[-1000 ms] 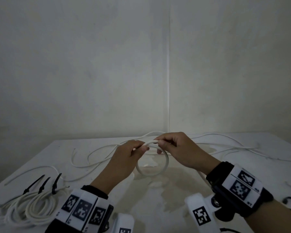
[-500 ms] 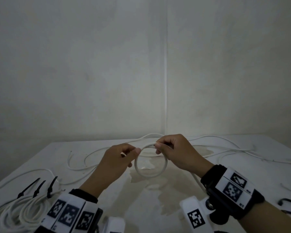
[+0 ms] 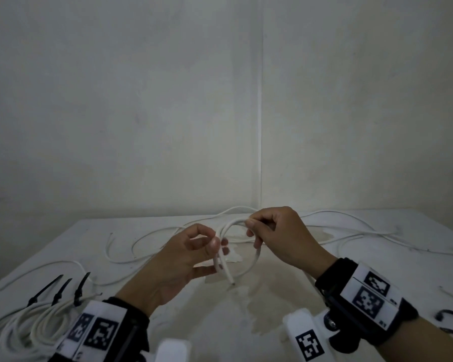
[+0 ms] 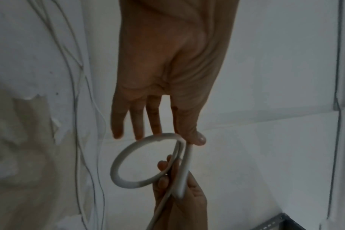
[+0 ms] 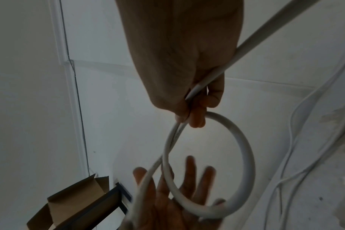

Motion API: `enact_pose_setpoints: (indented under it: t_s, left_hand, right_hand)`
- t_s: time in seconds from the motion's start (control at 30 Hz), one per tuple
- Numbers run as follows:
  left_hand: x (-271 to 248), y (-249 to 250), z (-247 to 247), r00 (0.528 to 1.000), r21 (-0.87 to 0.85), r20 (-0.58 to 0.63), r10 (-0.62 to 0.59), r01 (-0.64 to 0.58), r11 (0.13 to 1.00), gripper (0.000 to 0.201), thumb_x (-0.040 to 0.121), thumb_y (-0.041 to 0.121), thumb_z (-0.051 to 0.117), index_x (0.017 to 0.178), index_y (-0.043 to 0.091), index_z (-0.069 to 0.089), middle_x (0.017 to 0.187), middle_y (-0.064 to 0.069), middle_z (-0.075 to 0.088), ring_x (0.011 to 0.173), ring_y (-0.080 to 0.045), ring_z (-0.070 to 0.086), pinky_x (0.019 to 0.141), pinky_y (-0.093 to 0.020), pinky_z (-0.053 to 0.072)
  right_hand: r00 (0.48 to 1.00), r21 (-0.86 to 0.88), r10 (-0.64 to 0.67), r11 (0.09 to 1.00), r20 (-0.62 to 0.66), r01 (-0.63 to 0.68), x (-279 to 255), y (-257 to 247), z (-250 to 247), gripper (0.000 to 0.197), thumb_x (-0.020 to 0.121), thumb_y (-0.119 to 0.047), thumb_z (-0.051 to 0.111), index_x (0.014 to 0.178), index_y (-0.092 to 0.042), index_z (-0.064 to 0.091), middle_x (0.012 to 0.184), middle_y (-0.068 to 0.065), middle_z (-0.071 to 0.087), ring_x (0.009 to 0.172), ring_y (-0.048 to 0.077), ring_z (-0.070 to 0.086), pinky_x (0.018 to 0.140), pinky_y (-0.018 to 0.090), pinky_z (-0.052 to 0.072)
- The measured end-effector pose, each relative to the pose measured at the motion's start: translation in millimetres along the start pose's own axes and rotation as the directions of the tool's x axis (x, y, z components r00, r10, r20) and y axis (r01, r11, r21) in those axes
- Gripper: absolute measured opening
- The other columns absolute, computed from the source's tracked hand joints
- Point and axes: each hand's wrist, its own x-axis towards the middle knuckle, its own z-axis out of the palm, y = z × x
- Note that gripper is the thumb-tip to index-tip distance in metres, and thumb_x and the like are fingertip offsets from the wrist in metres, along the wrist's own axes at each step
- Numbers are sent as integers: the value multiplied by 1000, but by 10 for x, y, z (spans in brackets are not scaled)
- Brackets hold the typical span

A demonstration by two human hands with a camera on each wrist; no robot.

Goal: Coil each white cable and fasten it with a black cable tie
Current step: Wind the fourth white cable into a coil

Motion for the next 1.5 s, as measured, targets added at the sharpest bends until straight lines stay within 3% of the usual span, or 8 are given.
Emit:
enact_pose_setpoints:
  t_s: [0.3,0.47,0.67,0.8,0.97,1.1,1.33,1.5]
  left_hand:
    - [66,-64,91,924,441,-166,343,-242,864,13,75,12,74,67,6,65,44,7,49,38,-5,43,43,-16,38]
    - [152,-141,39,778,754,-149,610,-309,579,25,77,18,73,60,27,57,49,9,50,48,-5,52,46,-17,39]
    - [240,-234,-55,647,905,19,762,-335,262,19,82,25,64,69,15,54,54,14,35,50,-5,36,49,-18,27]
    - [261,-243,-107,689,852,35,724,-399,339,20,77,29,65,70,28,46,77,16,45,70,-1,49,61,-12,35]
    - [140,-240,13,911,473,5,411,-365,802,15,85,28,62,76,21,52,74,4,68,63,-11,63,56,-18,43]
    - [87,-249,10,905,629,64,421,-364,687,19,94,25,47,77,17,44,56,10,47,51,-3,42,53,-19,32]
    - [2,-256,-81,898,922,281,337,-350,164,34,83,60,11,69,33,25,55,5,40,49,-9,40,52,-21,32]
    - [-46,-261,-63,949,737,171,263,-301,605,33,89,41,29,64,25,45,54,7,50,52,-5,42,58,-20,35]
  right_hand:
    - [997,52,27,998,69,-31,-79,-89,-33,22,89,-16,59,69,-5,65,53,-2,64,45,3,56,54,13,42]
    - [987,118,77,989,144,-94,-105,-137,-2,22,90,-13,57,69,-6,59,57,2,62,36,4,49,46,15,39]
    - [975,97,112,986,192,-132,-119,-124,3,23,90,-16,57,67,-11,56,54,0,62,34,2,44,46,16,37]
    - [968,124,137,978,210,-165,-107,-94,-46,22,90,-16,57,68,-11,57,60,3,65,36,4,44,48,21,37]
    - [964,75,143,984,223,-164,-132,-53,-94,22,91,-17,57,69,-13,57,59,-4,65,37,5,43,48,20,37]
    - [967,34,121,991,224,-132,-105,-50,-99,21,90,-16,57,70,-13,57,58,-6,63,37,4,42,44,16,35]
    - [969,-119,37,993,246,-8,-55,-19,-133,18,88,-16,60,70,-15,63,57,-9,62,46,-4,50,50,8,36]
    - [979,-173,-34,982,203,70,-76,49,-99,20,87,-20,61,67,-17,64,58,-8,61,52,1,48,54,11,38]
